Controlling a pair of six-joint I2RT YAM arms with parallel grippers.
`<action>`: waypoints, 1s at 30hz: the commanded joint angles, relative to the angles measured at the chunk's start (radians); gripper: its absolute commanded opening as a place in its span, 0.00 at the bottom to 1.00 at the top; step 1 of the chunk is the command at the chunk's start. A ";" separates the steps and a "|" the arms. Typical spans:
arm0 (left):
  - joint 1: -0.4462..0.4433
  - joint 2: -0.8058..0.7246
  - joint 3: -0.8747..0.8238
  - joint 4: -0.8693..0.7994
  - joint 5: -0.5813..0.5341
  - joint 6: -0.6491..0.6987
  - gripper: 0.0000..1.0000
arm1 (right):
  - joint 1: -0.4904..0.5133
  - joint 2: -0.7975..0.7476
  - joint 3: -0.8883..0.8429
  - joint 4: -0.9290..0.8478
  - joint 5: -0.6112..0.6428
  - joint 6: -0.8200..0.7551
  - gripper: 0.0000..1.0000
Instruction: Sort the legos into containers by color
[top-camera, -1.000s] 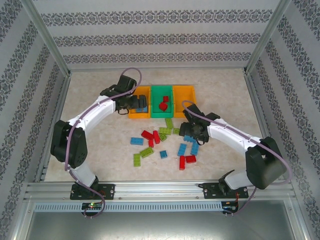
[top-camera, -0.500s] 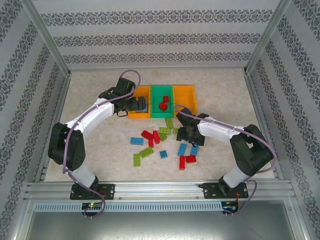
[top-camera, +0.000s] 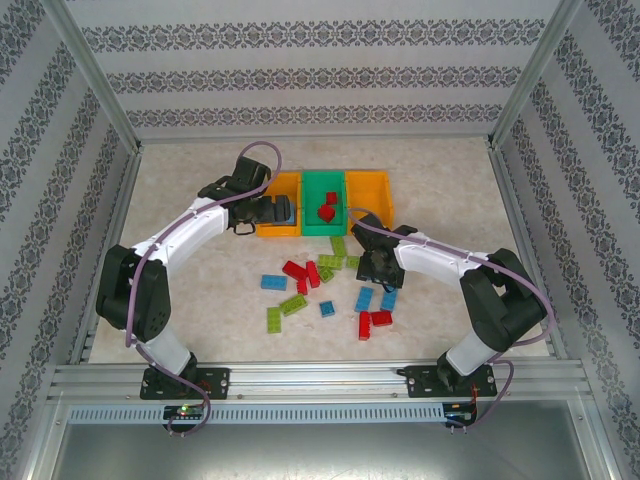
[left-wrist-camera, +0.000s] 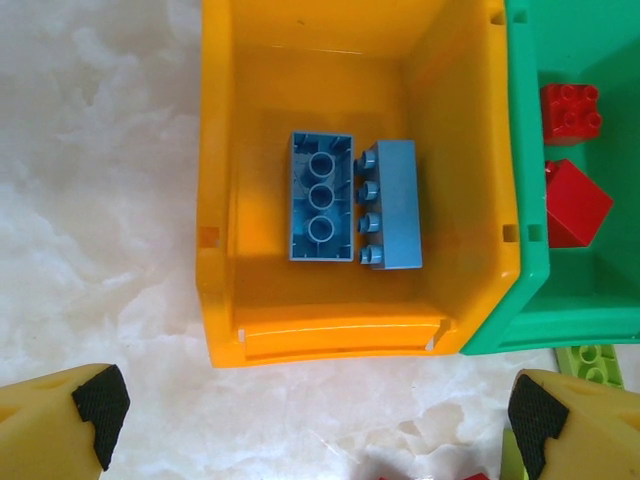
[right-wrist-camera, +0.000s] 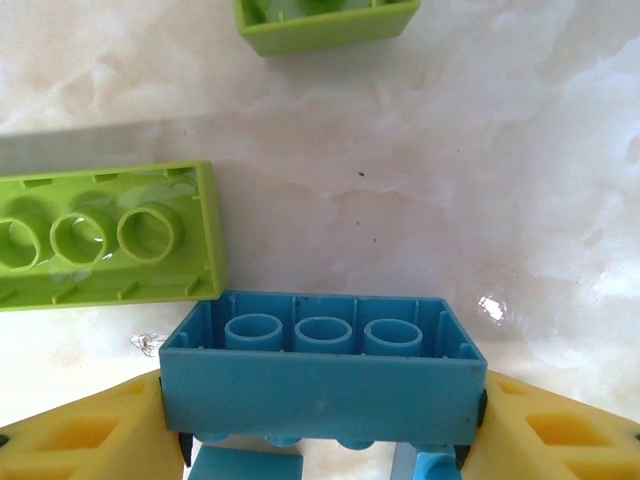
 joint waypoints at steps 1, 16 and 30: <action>-0.008 -0.037 -0.016 -0.008 -0.039 -0.009 0.99 | 0.026 -0.028 0.047 -0.031 0.051 -0.030 0.61; 0.082 -0.165 -0.165 -0.039 -0.072 -0.139 0.99 | 0.122 0.204 0.553 0.136 -0.218 -0.178 0.60; 0.071 -0.232 -0.324 -0.074 -0.037 -0.145 1.00 | 0.050 0.629 1.113 0.056 -0.305 -0.185 0.60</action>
